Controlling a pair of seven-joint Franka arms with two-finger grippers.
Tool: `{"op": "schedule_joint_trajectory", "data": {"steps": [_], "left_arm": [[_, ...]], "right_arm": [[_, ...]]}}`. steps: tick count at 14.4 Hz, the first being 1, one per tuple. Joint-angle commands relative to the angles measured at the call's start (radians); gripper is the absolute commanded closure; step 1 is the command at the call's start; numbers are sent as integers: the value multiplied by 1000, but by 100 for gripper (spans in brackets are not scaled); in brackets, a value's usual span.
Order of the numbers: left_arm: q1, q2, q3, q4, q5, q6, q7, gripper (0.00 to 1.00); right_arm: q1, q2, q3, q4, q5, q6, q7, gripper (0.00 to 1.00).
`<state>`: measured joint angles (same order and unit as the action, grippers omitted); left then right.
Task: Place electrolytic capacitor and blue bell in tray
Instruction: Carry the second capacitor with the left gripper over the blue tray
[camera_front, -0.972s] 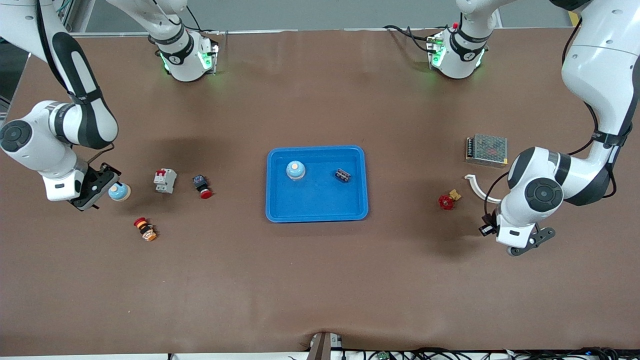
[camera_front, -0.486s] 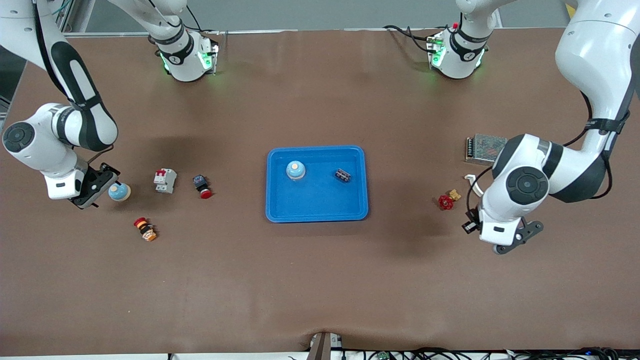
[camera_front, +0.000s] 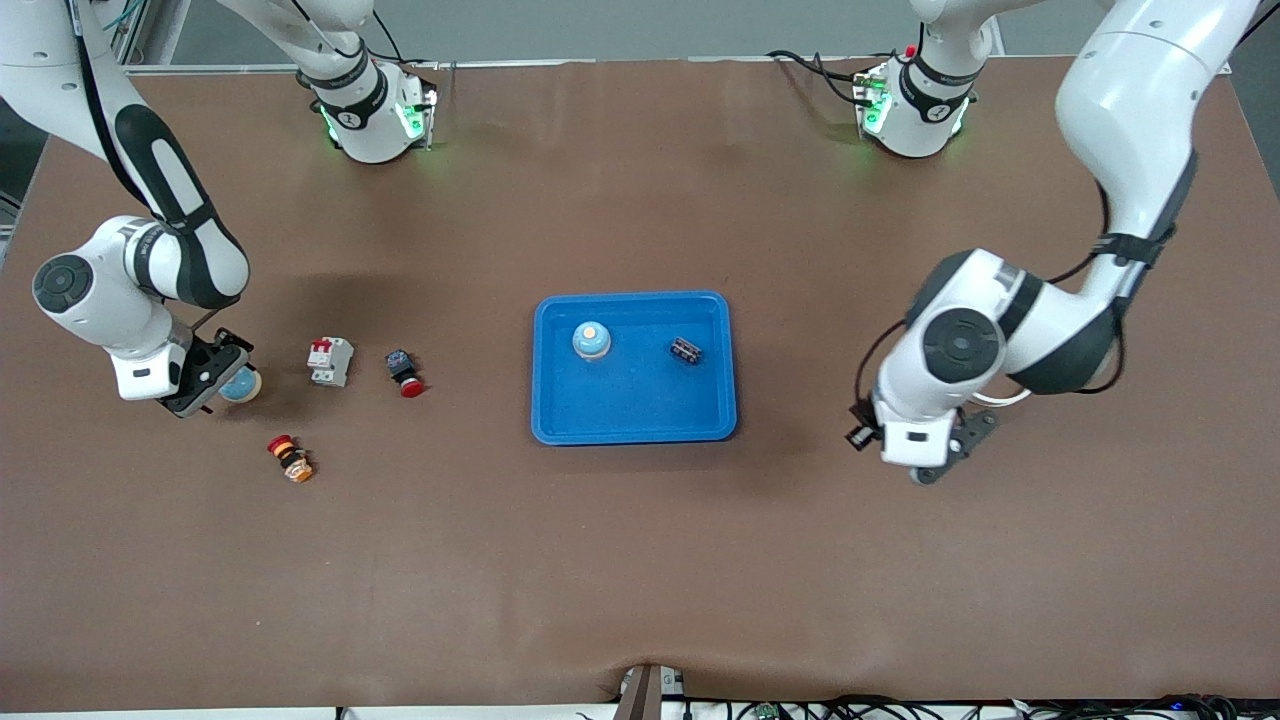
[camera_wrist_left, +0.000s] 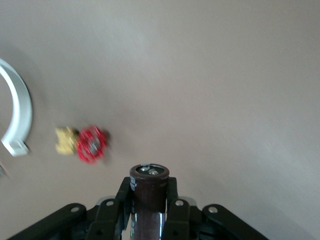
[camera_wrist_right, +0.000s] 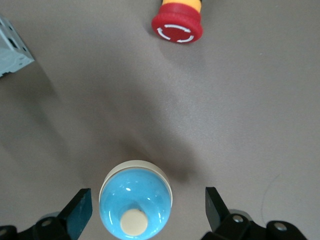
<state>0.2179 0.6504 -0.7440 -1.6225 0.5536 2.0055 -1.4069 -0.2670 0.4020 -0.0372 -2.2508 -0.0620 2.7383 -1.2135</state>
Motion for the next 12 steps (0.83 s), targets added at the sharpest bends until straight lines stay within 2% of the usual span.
{"op": "schedule_joint_trajectory", "data": {"steps": [1,6,8,12], "left_arm": [[-73,38,0,53,-14,-17,-131,100],[-254,133,23,144,-12,1,-456,100],[-313,176,38,190,-12,12,-526,100],[-432,215,161,222,-15,156,-732,100]], "right_arm": [[-29,3,22,-24,2,37,-26,0],[-40,15,22,-23,2,38,-31,0],[-40,21,22,-23,2,43,-31,0],[-40,34,23,-23,2,50,-31,0]]}}
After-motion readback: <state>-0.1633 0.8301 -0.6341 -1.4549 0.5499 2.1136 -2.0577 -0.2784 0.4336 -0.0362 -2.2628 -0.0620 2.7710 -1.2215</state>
